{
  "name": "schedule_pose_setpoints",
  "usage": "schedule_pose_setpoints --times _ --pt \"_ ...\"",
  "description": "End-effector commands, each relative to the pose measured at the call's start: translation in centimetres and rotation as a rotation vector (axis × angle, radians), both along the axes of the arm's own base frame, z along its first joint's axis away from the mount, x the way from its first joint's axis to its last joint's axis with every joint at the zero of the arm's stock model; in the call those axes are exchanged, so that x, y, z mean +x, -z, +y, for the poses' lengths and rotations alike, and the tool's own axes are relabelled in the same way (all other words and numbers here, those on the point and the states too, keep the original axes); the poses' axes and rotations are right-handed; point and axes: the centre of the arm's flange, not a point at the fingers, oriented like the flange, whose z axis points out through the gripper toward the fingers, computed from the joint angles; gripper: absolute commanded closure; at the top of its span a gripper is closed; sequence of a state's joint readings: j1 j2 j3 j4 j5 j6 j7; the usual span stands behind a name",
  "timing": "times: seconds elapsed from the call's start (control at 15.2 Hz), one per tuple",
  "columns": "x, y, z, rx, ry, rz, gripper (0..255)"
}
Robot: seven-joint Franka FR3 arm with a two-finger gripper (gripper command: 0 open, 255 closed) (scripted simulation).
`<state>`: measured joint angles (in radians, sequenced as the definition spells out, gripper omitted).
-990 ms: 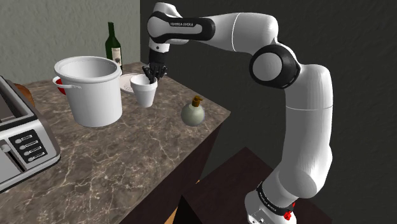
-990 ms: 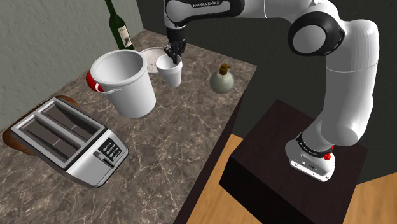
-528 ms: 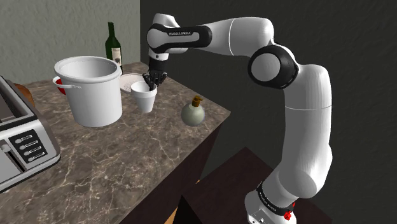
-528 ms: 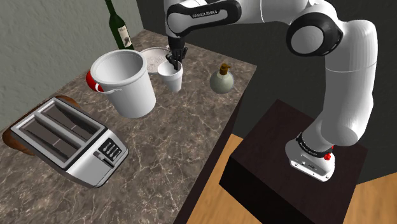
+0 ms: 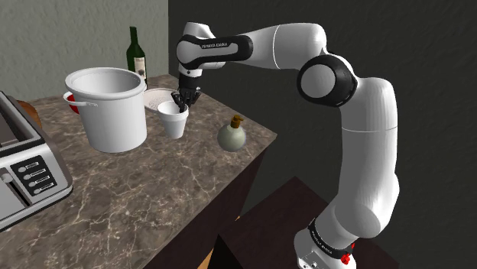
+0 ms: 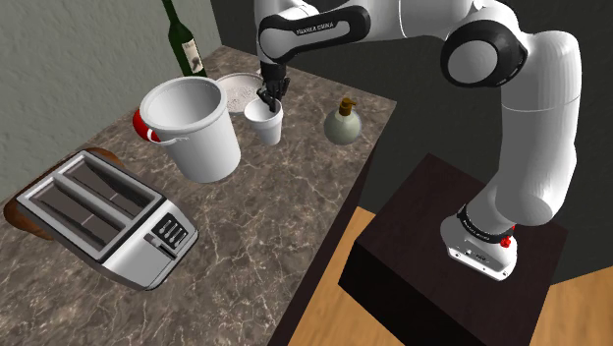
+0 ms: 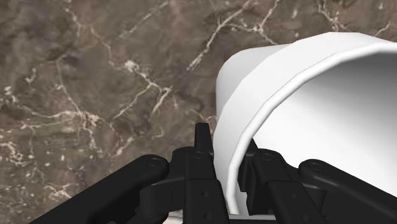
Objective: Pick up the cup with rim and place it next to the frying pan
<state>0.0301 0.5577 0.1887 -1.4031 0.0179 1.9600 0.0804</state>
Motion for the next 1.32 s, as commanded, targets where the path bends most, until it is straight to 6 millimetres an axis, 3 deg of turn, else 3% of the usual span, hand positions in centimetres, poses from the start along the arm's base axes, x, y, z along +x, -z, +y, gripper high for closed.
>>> schedule_pose_setpoints --times 0.0,0.07,0.13,0.46,0.73,1.25 --pt "0.0 0.0 0.0 0.000 0.000 -0.001 255" --pt "0.0 0.0 0.0 0.000 0.000 -0.001 255" --pt "0.0 0.0 0.0 0.000 0.000 -0.001 0" --pt "0.0 0.0 0.0 0.000 0.000 -0.001 0" --pt "0.1 -5.0 -0.6 0.000 0.000 -0.001 0" --pt "0.1 -5.0 -0.6 0.000 0.000 -0.001 0"
